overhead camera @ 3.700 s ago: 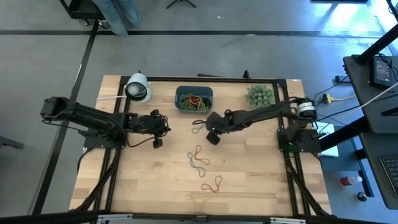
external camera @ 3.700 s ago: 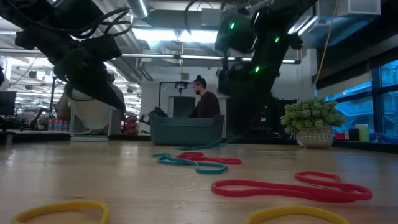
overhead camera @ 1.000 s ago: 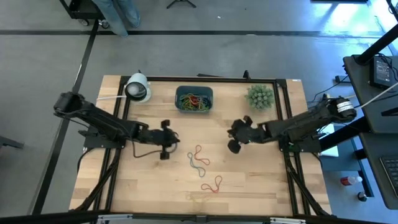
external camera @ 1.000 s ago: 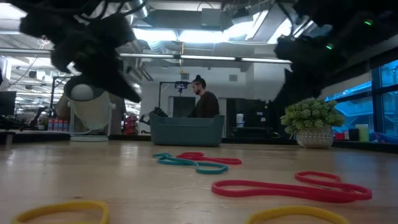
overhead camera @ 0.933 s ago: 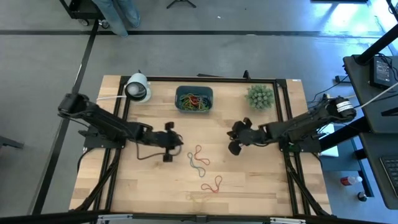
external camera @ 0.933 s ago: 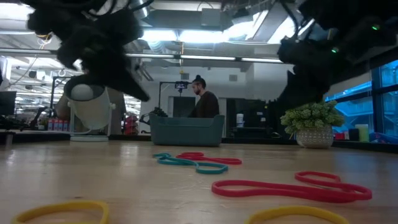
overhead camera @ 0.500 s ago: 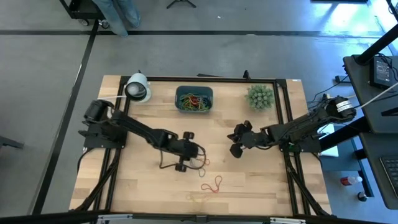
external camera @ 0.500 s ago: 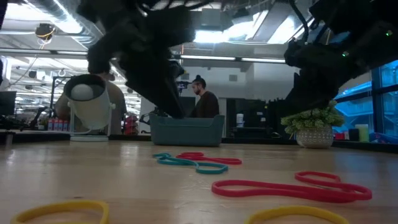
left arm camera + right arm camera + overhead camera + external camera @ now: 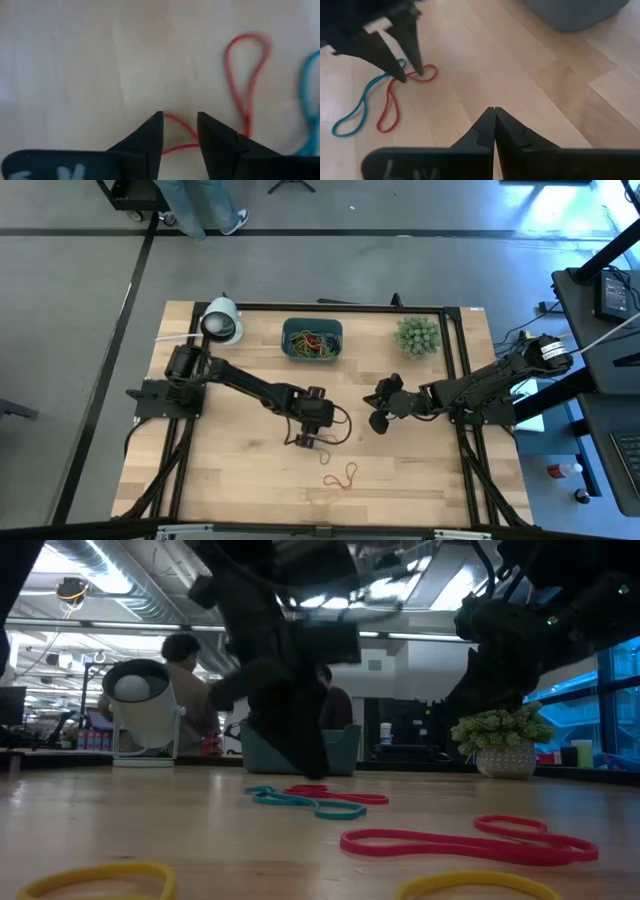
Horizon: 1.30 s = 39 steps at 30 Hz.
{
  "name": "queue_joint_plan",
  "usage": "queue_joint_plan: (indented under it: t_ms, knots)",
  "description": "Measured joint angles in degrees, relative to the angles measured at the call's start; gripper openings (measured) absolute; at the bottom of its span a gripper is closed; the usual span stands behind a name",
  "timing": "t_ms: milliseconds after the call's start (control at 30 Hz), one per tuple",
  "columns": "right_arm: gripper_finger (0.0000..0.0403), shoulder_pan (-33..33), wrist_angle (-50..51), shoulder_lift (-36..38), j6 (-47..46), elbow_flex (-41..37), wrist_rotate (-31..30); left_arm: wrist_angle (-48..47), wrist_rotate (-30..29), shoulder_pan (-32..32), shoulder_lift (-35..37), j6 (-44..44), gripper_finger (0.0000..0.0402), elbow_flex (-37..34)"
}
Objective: Pick and place rubber bands into bin
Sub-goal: Put the red rubber band into the blue bin
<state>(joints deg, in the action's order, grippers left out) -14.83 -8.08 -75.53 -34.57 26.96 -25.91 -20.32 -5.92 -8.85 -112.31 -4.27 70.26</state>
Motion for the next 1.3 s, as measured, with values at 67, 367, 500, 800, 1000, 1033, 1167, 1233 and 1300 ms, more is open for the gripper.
queue_joint_plan:
  t_ms: [67,367,500,800,1000,1033,1167,1233,1300]
  knots:
    - [0.0014,0.00,-0.21,-0.02,0.47,0.00,0.02,-0.63,0.67,0.70,-1.16,1.67,0.0113,-0.10]
    - [0.0014,0.00,-0.35,-0.02,0.60,0.02,0.02,0.57,4.59,1.90,-3.30,3.59,0.0088,0.17]
    - [0.0014,0.00,-0.33,-0.02,0.77,0.02,0.01,1.22,4.06,1.50,-3.43,2.93,0.0021,0.13]
    - [0.0014,0.00,-0.28,-0.02,1.12,0.02,0.02,-0.55,1.45,1.17,-0.03,1.97,0.0001,-0.50]
    - [0.0014,0.01,-0.24,-0.02,2.08,0.02,0.01,-1.99,-2.12,1.02,7.20,1.52,0.0001,-0.19]
    - [0.0014,0.02,-0.24,-0.02,2.08,0.02,0.01,-3.33,-3.47,1.02,8.38,1.18,0.0001,-0.30]
    - [0.0014,0.02,-0.26,-0.02,2.28,0.02,0.00,-4.88,-8.67,2.24,14.14,-2.28,0.0001,-0.23]
    - [0.0014,0.02,0.08,-0.02,2.28,0.02,0.00,-5.17,-10.69,3.93,16.95,-3.67,0.0001,-0.17]
    - [0.0014,0.02,0.10,-0.02,2.28,0.04,0.00,-5.19,-11.53,6.07,19.84,-4.66,0.0001,-0.17]
